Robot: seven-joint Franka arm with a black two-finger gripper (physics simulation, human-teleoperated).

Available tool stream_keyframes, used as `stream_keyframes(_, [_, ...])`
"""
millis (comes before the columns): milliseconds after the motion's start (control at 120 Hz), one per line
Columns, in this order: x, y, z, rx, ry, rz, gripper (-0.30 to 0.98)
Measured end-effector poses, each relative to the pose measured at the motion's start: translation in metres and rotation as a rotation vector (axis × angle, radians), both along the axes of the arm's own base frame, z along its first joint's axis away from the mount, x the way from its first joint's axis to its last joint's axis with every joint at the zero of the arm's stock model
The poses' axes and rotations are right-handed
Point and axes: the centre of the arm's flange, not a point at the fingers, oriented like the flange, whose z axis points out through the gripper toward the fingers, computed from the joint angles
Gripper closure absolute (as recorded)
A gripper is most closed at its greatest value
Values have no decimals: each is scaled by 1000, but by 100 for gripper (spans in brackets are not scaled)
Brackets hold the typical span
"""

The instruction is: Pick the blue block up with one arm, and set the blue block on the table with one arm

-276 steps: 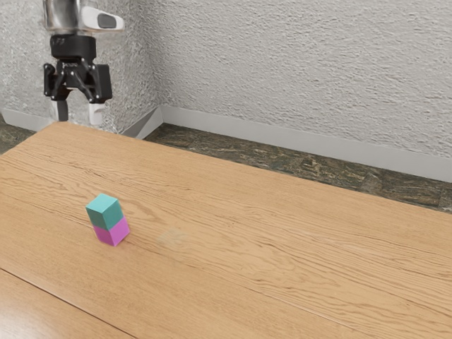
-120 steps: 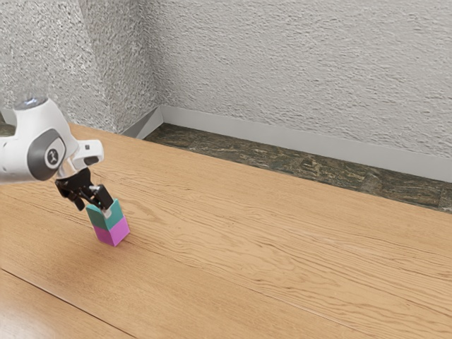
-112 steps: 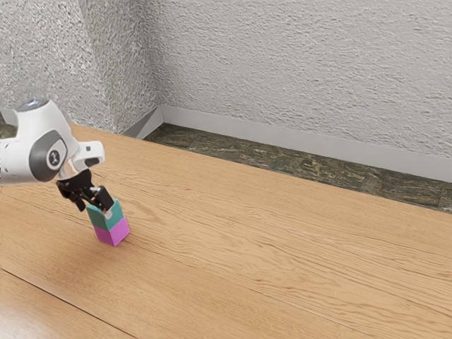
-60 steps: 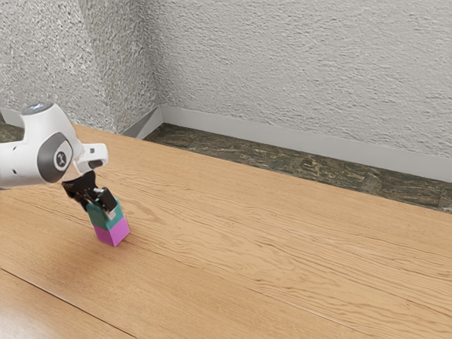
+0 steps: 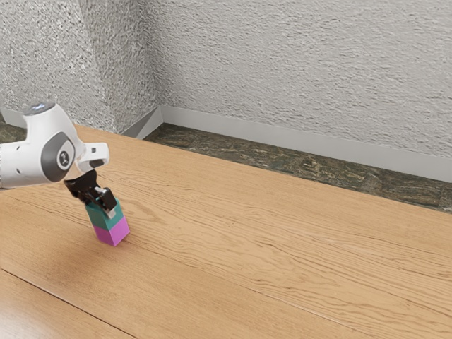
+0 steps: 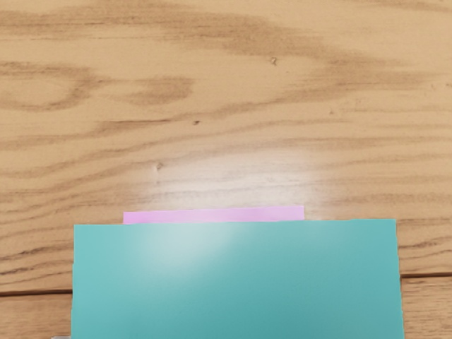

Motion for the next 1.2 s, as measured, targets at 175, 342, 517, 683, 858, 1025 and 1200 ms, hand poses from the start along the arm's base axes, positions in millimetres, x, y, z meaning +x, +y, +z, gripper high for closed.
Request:
stream_keyframes(175, [2,1,-1,1,-6,-1,28])
stream_keyframes(342, [4,1,1,2,-13,3,30])
stream_keyframes(517, [24,-1,31,6,-25,-11,33])
stream_keyframes(683, [46,-96,34,-2,17,-161,32])
stream_keyframes(858, [53,-175,4,-18,61,-240,34])
stream_keyframes(1025, [56,-166,-54,-40,109,-161,34])
stream_keyframes(1200, [59,-166,-69,-64,101,-99,18])
